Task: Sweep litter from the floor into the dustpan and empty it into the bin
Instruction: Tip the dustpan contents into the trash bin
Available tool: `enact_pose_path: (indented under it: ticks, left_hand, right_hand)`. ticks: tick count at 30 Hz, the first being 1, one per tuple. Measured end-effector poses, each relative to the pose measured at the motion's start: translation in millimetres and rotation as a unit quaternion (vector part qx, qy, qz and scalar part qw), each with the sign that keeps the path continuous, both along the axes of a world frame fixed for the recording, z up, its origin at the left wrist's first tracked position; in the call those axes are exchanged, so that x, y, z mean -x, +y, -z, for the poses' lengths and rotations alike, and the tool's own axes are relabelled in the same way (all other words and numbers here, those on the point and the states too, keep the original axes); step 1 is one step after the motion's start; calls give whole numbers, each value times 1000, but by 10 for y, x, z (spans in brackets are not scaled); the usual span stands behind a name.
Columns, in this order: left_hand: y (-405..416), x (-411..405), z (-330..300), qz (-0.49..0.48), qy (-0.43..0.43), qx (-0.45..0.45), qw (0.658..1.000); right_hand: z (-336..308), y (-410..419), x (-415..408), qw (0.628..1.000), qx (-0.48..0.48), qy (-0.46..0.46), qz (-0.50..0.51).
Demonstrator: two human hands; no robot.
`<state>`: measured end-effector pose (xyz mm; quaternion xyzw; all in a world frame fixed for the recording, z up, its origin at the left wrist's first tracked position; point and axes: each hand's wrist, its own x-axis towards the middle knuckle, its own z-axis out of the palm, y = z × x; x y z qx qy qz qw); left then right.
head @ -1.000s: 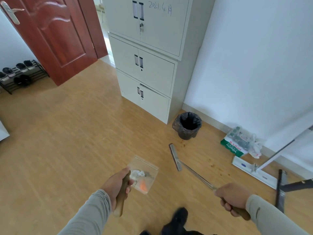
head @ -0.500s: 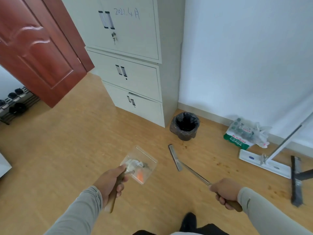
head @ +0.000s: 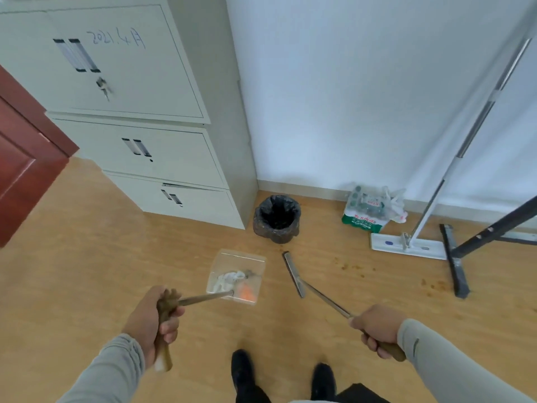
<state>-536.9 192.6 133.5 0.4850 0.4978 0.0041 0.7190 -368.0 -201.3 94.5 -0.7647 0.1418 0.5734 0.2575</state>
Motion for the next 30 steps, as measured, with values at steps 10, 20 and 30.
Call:
enact_pose_path:
  ticks: [10,20,30]
  left_hand:
    - [606,-382,54,93,-34,94,991]
    - [1005,-632,173,214,-17,133,968]
    - [1206,-890,-272,332,-23,78,940]
  right_hand:
    - [-73,512,262,974,0,11,226]
    - [-58,951,505,946,30,2,322]
    - [-256,1070,482,929,-1,-40,369]
